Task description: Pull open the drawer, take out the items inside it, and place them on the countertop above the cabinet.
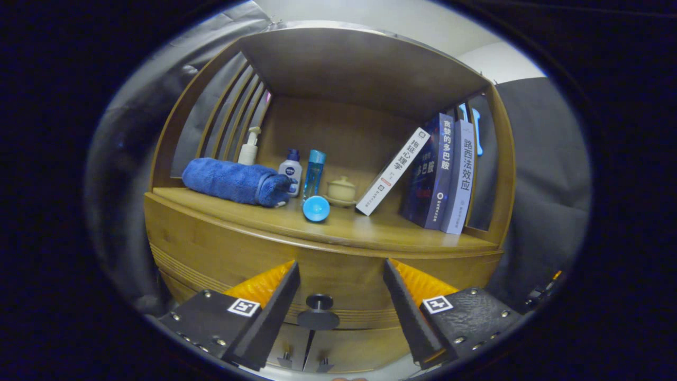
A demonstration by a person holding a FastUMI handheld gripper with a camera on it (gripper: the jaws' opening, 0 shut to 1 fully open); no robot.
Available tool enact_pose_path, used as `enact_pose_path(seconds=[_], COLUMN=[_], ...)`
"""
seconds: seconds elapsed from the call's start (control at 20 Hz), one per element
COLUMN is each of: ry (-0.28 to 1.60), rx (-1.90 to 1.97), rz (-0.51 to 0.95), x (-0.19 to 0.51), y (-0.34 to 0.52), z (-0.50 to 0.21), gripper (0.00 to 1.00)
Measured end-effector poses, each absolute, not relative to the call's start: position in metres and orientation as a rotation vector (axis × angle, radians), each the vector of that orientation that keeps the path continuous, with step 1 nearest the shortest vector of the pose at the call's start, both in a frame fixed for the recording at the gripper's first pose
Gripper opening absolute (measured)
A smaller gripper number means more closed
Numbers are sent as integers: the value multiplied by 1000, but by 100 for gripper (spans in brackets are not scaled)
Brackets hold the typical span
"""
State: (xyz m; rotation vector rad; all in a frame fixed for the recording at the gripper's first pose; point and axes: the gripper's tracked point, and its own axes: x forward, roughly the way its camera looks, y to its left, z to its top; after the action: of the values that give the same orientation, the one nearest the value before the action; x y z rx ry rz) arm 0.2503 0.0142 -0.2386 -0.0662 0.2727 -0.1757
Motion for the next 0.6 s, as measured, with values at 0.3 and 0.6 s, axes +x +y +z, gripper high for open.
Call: enact_pose_path(seconds=[0.3,0.6], ry=[229,194], rx=[-107,-43], rz=[-204,-162], x=[232,174], y=[15,15], z=[-215,-168], gripper=[97,97])
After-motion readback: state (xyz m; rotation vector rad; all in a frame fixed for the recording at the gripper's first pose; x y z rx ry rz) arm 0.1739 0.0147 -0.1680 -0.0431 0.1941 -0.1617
